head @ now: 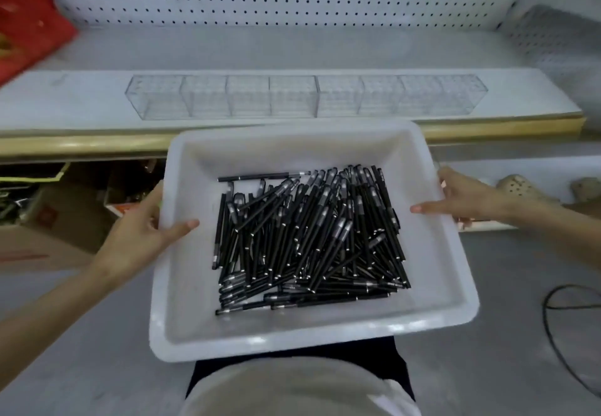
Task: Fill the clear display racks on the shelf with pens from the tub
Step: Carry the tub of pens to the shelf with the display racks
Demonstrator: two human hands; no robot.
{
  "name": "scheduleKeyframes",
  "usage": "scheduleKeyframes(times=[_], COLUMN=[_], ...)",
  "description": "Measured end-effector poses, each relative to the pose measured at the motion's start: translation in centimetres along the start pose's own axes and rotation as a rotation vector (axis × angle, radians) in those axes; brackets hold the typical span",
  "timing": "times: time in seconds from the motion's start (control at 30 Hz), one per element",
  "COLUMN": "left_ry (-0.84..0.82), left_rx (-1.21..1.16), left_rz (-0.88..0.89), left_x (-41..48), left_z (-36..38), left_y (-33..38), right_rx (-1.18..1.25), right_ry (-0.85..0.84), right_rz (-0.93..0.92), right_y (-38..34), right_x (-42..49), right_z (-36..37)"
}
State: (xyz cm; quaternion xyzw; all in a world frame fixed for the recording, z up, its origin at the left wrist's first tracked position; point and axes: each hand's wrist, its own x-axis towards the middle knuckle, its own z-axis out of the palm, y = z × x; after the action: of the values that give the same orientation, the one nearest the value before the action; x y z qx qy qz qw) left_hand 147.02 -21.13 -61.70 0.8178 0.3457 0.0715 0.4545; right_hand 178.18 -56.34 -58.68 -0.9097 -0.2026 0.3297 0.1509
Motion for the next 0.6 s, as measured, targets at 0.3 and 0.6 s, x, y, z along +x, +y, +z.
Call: scheduleKeyframes(times=[0.3, 0.6], left_ry=[-0.016, 0.069], left_rx=[0.056, 0.048], left_rz=[0.043, 0.034], left_x=[-1.1, -2.7], left_z=[0.7, -0.4], left_y=[0.0, 0.6], right_rx=[0.044, 0.049], right_ry=[0.024, 0.153], right_rz=[-0.016, -0.183], right_y=[1.0, 1.2], right_x=[-0.5, 0.1], right_z=[3.1, 5.0])
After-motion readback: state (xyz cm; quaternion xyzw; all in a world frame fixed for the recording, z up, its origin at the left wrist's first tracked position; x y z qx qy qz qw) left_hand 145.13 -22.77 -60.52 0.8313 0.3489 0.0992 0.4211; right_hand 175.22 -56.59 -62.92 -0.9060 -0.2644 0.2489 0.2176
